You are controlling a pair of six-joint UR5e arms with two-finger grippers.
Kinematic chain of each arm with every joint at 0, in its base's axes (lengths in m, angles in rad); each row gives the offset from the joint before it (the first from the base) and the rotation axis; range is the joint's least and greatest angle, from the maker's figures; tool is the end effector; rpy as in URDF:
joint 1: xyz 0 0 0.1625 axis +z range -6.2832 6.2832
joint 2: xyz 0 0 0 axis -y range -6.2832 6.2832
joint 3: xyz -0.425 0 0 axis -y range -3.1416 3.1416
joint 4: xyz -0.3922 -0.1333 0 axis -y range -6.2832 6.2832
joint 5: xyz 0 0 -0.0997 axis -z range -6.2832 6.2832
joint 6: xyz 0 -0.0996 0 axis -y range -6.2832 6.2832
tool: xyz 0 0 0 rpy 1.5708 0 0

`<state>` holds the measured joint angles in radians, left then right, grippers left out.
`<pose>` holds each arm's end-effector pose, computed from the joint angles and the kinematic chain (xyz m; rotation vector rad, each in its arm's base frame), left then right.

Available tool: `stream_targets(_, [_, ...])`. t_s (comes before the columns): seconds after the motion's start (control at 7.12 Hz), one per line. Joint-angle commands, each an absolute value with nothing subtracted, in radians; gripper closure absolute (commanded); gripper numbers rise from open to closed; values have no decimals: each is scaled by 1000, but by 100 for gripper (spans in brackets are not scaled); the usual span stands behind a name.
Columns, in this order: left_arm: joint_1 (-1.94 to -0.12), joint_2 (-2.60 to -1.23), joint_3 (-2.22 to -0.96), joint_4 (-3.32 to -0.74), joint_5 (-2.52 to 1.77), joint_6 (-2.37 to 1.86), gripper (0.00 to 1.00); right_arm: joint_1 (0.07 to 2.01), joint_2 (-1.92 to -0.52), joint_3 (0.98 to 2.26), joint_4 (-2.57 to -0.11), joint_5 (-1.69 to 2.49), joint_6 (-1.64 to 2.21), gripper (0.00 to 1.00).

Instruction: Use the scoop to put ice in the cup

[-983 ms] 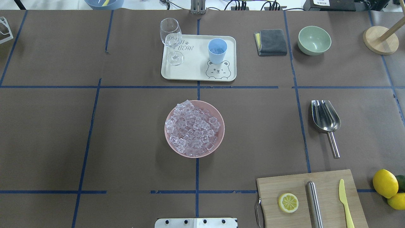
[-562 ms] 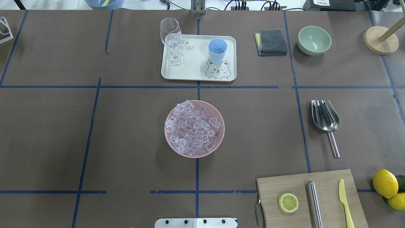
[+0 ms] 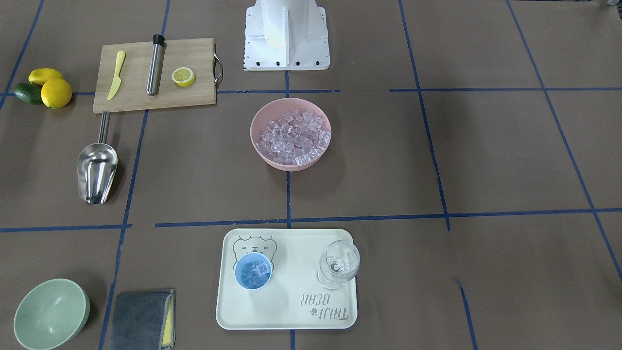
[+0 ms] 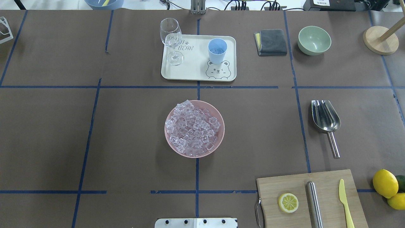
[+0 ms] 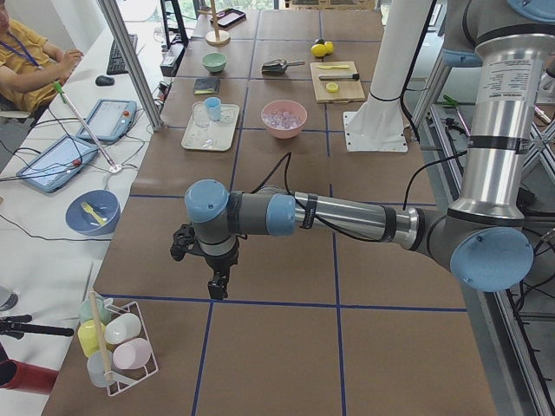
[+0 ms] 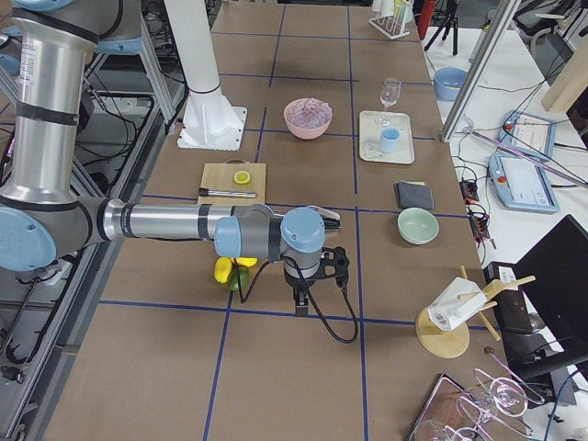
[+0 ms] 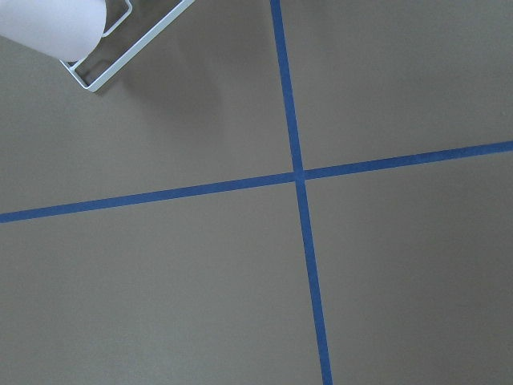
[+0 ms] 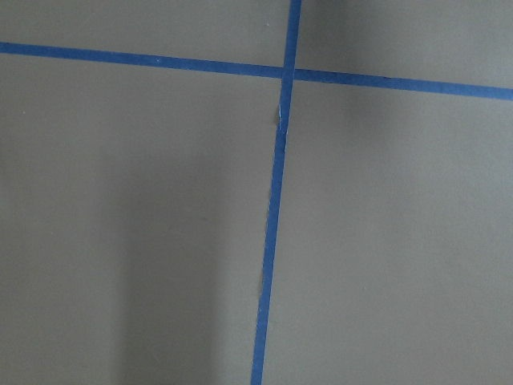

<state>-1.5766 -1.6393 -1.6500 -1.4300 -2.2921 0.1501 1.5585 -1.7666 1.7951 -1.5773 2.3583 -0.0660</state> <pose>-0.0705 -0.5168 0.6029 0.0628 0.7192 0.1405 0.0577 -0.4113 0.6363 0.0420 -0.7869 -0.0829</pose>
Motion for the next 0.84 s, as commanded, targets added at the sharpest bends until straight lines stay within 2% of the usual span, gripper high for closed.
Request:
stream_targets(0.0, [-1572,-1638,-1651,-1430,-2293,150,0,1559,-1763,1795,-1577,2359,-64,0])
stream_targets(0.7, [-1568,-1638,-1652,-1430,-2295,152,0,1559,-1772,1792,-1577,2359,-64,0])
